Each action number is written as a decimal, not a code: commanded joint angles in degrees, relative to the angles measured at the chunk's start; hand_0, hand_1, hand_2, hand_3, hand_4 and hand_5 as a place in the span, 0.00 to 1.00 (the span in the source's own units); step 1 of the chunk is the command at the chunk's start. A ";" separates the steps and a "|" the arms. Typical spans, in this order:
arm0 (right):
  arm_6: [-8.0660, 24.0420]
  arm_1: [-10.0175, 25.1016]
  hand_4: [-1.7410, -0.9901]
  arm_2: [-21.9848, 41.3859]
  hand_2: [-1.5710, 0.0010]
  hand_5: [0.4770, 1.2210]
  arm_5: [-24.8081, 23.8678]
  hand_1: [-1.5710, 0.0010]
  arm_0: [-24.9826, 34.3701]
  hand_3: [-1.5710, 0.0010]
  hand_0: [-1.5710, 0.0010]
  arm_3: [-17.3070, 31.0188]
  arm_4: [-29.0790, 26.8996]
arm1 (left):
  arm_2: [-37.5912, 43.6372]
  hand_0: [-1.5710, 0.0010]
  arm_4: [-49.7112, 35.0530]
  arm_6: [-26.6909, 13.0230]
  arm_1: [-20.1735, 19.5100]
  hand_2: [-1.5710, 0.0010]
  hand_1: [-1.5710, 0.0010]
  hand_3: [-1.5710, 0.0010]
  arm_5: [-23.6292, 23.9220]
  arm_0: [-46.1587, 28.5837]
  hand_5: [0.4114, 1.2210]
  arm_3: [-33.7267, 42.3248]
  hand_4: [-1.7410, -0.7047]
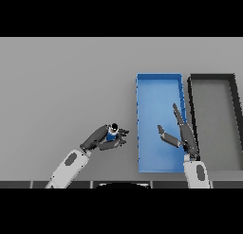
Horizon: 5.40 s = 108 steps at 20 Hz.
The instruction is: Pick up the blue pipe and place it into the blue bin.
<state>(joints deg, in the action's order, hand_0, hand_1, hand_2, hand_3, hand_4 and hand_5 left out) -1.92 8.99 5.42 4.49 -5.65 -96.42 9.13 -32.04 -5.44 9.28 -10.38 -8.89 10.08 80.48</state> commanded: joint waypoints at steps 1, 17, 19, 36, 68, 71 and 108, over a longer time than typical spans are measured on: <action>-0.10 0.26 0.62 -0.19 1.00 0.24 0.63 1.00 -0.24 1.00 1.00 -0.13 -0.71 | 0.02 0.07 -0.22 0.78 -0.11 0.05 0.06 0.09 0.02 0.08 0.96 1.36 0.04; -4.80 -6.60 0.63 2.91 1.00 0.28 -7.58 1.00 -10.84 1.00 1.00 -4.68 5.30 | -1.18 0.00 -2.27 -8.70 1.78 0.00 0.00 0.08 -0.87 4.45 1.00 11.33 0.01; -6.49 -11.57 0.65 5.10 1.00 0.28 -13.07 1.00 -18.39 1.00 1.00 -7.99 8.70 | -0.83 0.00 -2.26 -9.26 1.97 0.00 0.00 0.08 -0.93 5.33 1.00 10.88 0.01; 13.53 -3.43 0.53 12.61 1.00 0.03 7.84 1.00 -8.66 1.00 1.00 -27.84 -8.97 | -1.07 0.00 -0.16 -9.44 2.48 0.00 0.00 0.08 -2.28 5.10 1.00 11.33 0.01; 22.52 -9.27 0.39 18.26 0.06 0.84 15.19 0.06 28.60 0.07 0.06 -12.98 -11.19 | 2.56 0.00 3.36 -10.26 4.89 0.00 0.00 0.03 -7.41 4.83 1.00 10.63 0.01; 23.82 -10.00 0.36 17.83 0.03 0.92 14.75 0.03 28.87 0.04 0.03 -12.64 -13.31 | 3.32 0.00 3.49 -9.79 5.07 0.00 0.00 0.02 -8.21 5.07 1.00 10.11 0.01; 36.76 8.92 0.32 -4.90 0.00 1.00 -10.52 0.00 57.04 0.00 0.00 -9.43 -36.21 | 5.44 1.00 9.56 -16.03 4.87 1.00 1.00 1.00 -10.98 1.40 0.09 13.32 0.82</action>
<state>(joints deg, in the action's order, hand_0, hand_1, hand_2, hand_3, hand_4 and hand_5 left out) 34.90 17.96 0.49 -6.07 51.34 -105.81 -27.12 -26.60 4.11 -6.69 -5.52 -19.89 11.43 93.80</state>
